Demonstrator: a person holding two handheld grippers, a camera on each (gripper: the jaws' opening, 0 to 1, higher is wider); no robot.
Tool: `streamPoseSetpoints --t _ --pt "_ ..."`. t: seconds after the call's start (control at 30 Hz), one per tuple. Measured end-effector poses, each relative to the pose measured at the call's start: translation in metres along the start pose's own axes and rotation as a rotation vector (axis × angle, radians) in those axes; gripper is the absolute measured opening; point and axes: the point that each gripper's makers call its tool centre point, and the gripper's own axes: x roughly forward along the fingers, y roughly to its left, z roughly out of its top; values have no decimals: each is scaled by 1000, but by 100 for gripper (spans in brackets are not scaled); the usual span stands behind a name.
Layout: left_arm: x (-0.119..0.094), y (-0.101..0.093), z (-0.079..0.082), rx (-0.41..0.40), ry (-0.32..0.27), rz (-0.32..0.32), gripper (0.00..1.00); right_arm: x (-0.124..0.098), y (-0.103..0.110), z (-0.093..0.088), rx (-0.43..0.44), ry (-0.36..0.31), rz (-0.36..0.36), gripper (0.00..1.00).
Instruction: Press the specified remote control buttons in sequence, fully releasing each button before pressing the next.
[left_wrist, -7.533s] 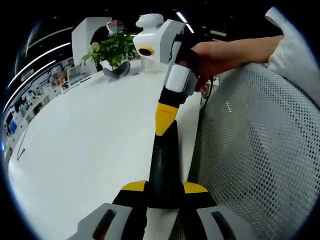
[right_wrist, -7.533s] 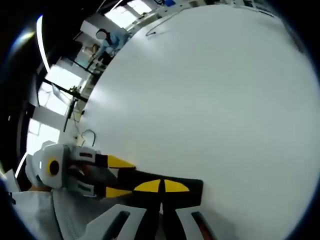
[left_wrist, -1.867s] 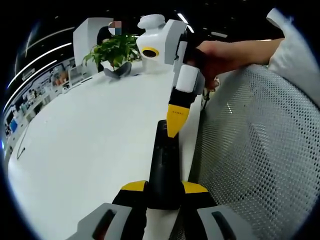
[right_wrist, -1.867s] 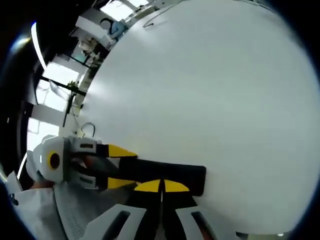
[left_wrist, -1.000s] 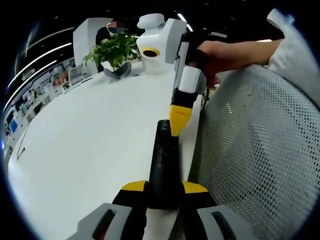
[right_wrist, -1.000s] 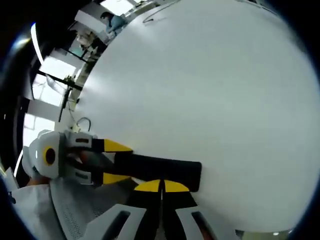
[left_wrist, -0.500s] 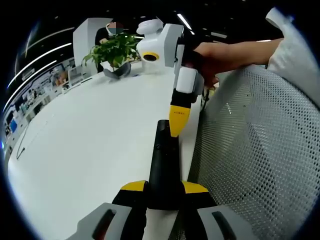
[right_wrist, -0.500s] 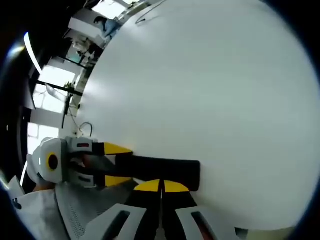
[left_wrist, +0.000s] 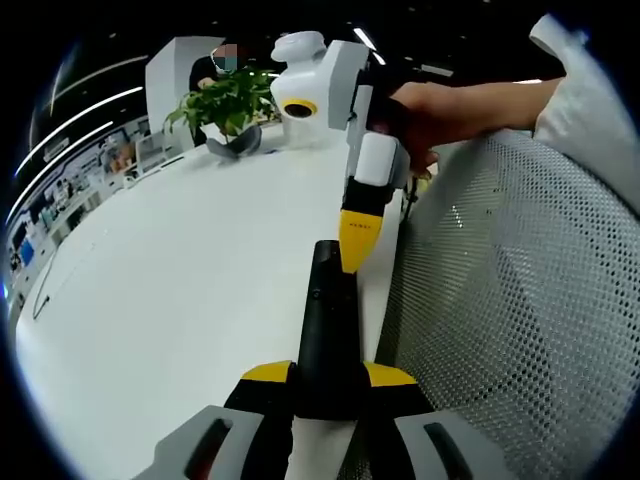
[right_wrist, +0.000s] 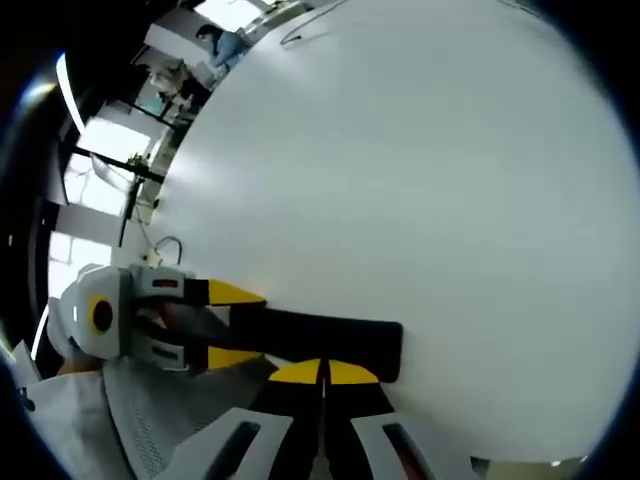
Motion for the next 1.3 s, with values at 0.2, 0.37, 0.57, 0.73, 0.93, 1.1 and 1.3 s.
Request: streamPoseSetpoints --t 0.2,0.37,0.57,0.73,0.93,1.1,1.3 --pt "0 0 0 -1 1 0 25 -1 -1 -1 -1 0 -7 0" --pt "0 0 0 -3 1 2 25 0 0 -1 -34 -1 -24 0" --pt "0 0 0 -3 1 1 25 1 -1 -1 -41 -5 -37 0" --pt "1 0 0 -2 1 1 25 1 -3 -1 -44 -5 -48 0" --pt "1 0 0 1 3 2 25 1 -3 -1 -30 -7 -28 0" --pt "1 -1 0 24 15 5 24 0 -1 -1 -23 -10 -19 0" --pt "0 -2 0 34 19 -1 24 -2 2 2 10 -24 5 0"
